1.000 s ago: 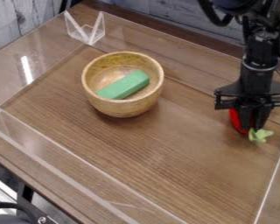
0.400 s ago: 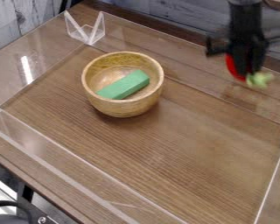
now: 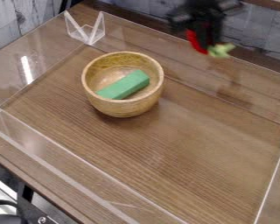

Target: Move the red fruit to the left side of the table

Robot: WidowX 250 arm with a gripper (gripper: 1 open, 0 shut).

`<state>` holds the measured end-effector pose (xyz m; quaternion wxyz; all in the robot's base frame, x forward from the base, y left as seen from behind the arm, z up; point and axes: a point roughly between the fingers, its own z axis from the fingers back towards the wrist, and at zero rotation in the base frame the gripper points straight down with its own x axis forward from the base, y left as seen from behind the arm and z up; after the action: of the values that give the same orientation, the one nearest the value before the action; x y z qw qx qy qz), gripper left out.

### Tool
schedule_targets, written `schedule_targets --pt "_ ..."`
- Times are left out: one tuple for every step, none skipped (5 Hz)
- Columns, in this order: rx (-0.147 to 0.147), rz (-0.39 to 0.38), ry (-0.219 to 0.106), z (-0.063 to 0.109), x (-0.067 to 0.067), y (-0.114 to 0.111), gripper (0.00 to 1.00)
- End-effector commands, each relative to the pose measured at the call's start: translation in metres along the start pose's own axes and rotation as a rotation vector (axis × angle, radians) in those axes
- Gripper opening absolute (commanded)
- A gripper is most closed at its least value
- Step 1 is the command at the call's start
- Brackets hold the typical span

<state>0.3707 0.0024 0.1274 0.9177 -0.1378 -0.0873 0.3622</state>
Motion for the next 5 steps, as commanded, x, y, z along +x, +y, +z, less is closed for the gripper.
schedule_targets --pt "-0.045 0.033 -0.084 0.028 0.027 0.023 0.00" --pt "-0.040 0.040 -0.091 0.025 0.050 0.049 0.00" --pt "-0.036 0.009 -0.084 0.008 0.054 0.052 0.00" --pt "-0.050 -0.005 -0.074 0.016 0.056 0.055 0.00" --pt "-0.067 -0.001 -0.072 0.025 0.063 0.056 0.00"
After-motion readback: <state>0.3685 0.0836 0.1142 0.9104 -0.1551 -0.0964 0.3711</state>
